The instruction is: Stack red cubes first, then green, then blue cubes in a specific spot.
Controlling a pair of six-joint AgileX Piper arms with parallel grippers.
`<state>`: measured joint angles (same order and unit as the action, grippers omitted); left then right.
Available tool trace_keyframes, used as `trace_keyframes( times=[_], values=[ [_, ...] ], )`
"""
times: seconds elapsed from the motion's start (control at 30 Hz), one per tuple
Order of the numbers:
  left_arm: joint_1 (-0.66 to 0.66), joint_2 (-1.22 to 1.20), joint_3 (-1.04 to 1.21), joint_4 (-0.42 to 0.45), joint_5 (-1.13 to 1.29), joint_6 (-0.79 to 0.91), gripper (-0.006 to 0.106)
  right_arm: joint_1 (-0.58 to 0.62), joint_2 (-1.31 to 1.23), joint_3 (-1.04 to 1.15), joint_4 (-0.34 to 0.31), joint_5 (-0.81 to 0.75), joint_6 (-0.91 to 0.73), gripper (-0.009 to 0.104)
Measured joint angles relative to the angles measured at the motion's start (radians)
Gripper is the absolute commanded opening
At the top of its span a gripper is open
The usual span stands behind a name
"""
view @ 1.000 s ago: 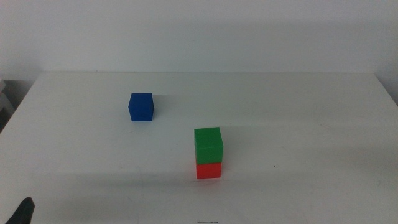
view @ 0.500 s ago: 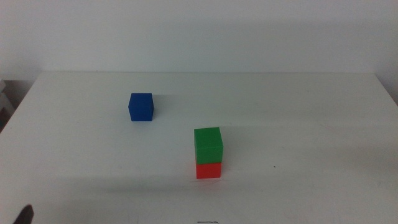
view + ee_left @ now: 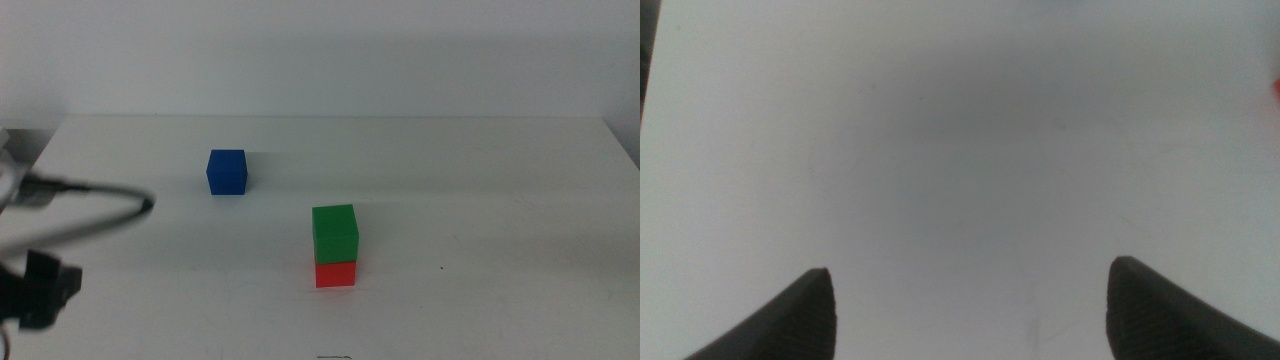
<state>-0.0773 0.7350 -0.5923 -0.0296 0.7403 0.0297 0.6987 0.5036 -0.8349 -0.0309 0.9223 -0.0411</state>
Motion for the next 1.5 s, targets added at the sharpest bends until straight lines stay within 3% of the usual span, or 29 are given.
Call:
trace_keyframes(
  times=[0.6,1.1,1.5],
  values=[
    [-0.01,0.698,-0.598,0.046,0.115,-0.016,0.091,0.0,0.0,0.0,0.0,0.0,0.001,0.091],
    [-0.167,1.269,-1.204,0.075,0.262,-0.194,0.091,0.0,0.0,0.0,0.0,0.0,0.001,0.091],
    [-0.168,1.519,-1.37,0.065,0.264,-0.218,0.089,0.0,0.0,0.0,0.0,0.0,0.002,0.091]
  ],
)
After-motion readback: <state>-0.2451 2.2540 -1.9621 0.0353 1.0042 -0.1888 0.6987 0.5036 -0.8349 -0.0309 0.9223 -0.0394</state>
